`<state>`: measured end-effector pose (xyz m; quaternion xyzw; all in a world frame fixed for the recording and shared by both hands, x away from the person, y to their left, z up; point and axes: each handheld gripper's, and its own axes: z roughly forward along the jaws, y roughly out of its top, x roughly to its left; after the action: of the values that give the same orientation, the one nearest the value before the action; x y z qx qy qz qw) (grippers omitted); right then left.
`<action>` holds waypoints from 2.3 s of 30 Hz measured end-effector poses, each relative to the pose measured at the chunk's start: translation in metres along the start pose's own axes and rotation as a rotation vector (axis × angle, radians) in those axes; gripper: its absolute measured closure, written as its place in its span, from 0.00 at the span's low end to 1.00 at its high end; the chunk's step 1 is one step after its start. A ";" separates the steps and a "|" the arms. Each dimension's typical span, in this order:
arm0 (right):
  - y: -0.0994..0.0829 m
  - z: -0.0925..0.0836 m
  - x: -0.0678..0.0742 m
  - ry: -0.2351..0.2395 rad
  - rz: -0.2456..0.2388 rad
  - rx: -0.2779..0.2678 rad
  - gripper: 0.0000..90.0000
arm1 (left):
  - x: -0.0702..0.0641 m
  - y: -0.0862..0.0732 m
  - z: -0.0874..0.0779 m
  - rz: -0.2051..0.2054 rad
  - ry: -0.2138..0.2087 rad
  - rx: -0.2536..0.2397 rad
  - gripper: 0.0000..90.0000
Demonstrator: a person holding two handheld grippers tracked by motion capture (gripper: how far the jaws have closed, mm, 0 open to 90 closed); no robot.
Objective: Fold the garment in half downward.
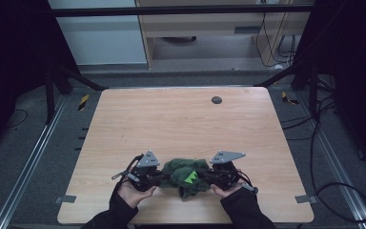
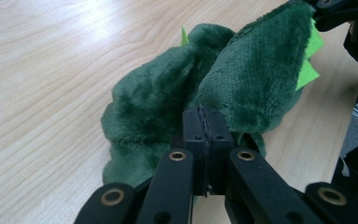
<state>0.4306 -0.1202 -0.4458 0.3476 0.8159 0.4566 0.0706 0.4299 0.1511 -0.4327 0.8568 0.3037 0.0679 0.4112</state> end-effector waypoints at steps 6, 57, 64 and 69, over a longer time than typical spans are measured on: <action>-0.004 -0.002 0.005 0.014 -0.001 0.003 0.99 | -0.006 -0.004 -0.002 0.010 -0.010 0.009 0.99; -0.030 0.009 0.011 0.019 -0.007 0.077 0.98 | -0.013 -0.028 0.030 0.011 0.028 0.154 0.99; -0.030 0.011 0.009 0.023 -0.003 0.074 0.97 | -0.010 -0.026 0.023 -0.004 0.043 0.121 0.98; -0.024 0.002 0.006 0.014 0.018 0.026 0.96 | 0.000 -0.023 0.010 -0.030 0.077 0.079 0.94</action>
<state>0.4150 -0.1236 -0.4646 0.3525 0.8191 0.4491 0.0564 0.4224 0.1553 -0.4560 0.8645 0.3345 0.0825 0.3659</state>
